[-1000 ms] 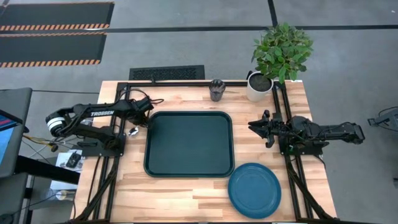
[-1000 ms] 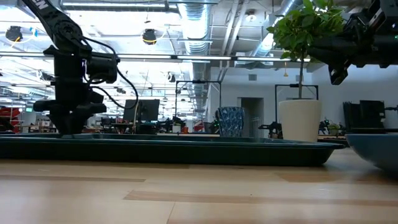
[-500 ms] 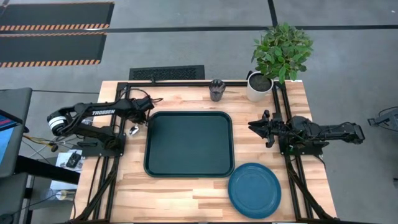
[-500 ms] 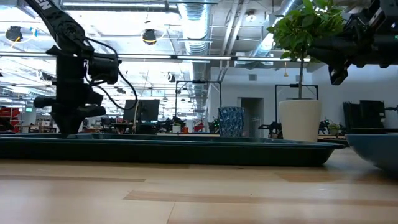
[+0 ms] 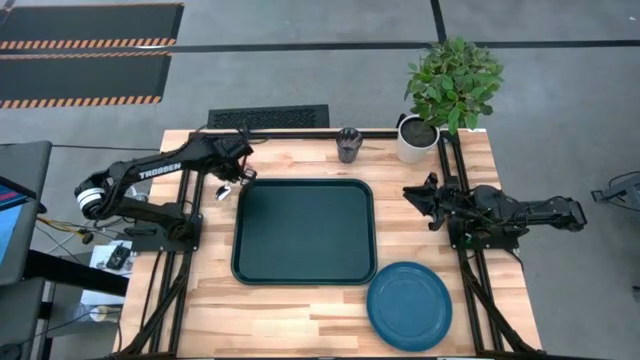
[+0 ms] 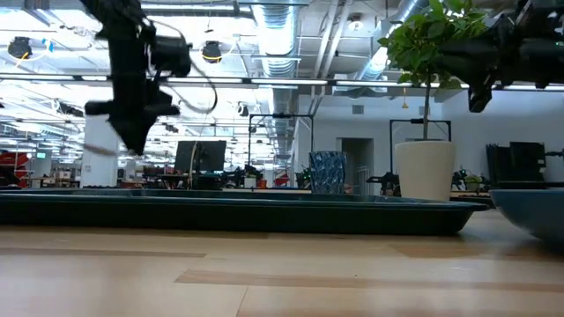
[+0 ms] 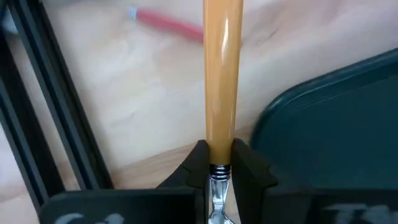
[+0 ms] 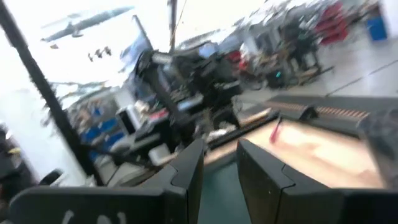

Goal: Pick and place plate/cup/fork/spoon on tray
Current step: Put the yellow spoon on the black serving tray

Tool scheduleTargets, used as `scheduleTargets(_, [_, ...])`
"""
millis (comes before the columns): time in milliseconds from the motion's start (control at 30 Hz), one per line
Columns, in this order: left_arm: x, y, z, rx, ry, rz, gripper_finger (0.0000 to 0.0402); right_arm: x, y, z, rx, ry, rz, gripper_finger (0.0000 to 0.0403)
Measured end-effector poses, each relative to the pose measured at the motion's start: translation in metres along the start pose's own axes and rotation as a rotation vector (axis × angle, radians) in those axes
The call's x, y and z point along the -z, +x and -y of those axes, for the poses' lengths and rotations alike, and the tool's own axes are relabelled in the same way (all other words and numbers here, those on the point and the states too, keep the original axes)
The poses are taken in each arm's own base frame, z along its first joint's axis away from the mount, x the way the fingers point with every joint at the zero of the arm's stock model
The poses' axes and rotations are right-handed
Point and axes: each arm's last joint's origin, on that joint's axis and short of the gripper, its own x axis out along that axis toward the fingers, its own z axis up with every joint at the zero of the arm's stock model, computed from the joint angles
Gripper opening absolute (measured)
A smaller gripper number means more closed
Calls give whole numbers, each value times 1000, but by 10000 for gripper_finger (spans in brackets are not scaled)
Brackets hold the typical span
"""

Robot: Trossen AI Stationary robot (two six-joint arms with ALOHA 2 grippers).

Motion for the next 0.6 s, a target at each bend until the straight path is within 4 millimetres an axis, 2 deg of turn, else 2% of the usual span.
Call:
scheduleTargets(233, [-26,-69,5,259,-96,263,27,-8,2,-3,-2,19,95,123])
scheduleTargets(367, [-30,-107,3,444,-177,458,27,-19,10,-9,-13,22,123,123])
scheduleTargets(500, [-26,-136,4,624,-245,603,26,-49,31,-27,-10,-46,104,123])
scheduleTargets(600, [-21,-151,8,715,-280,675,31,-70,60,-47,1,-156,34,123])
